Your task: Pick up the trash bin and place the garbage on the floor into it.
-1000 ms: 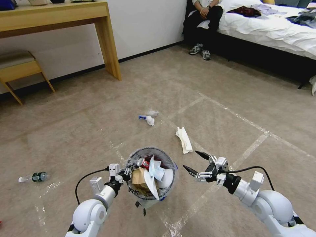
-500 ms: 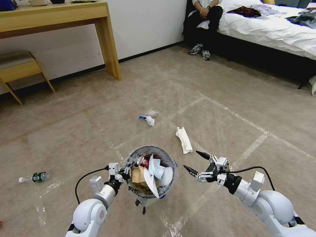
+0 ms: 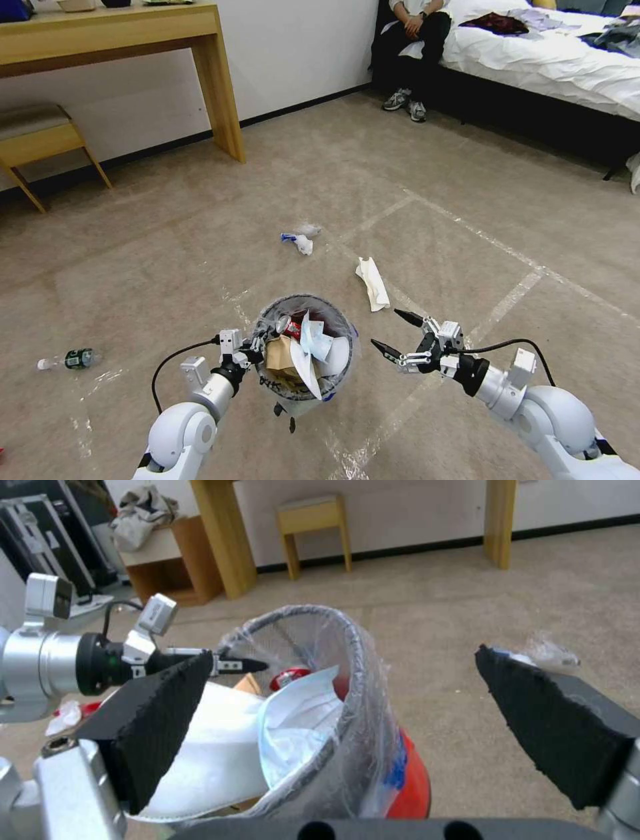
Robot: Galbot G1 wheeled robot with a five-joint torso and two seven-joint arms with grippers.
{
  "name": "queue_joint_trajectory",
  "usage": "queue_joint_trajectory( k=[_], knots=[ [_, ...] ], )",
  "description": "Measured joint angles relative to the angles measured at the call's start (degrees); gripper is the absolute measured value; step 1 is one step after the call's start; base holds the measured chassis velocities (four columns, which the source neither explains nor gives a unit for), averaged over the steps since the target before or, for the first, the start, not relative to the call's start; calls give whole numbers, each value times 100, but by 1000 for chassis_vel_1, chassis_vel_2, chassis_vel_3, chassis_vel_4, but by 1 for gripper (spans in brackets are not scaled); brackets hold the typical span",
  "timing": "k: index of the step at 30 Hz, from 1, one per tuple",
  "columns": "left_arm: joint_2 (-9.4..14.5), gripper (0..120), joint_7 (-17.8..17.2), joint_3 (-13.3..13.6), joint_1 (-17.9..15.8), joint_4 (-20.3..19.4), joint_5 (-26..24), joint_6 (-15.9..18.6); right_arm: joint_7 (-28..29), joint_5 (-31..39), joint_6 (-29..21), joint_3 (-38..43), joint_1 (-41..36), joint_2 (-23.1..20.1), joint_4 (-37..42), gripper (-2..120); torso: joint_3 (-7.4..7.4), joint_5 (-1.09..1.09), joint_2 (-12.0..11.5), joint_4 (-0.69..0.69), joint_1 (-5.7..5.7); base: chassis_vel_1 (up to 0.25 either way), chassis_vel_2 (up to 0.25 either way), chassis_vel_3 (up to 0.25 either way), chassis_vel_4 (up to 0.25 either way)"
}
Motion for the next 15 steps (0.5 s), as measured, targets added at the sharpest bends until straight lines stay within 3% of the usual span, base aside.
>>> queue_joint_trajectory(
  k=[5,15],
  knots=[
    [-10,1,0,5,2,-15,2,-1,-12,47,10,4,0,7,-17,100,-3,0,-3,-1,-1,-73,101,82,-92],
    [-11,1,5,9,1,-38,6,-6,-12,52,43,-8,-8,6,18,100,-3,-1,-9,1,1,-204,221,207,-204]
  ],
)
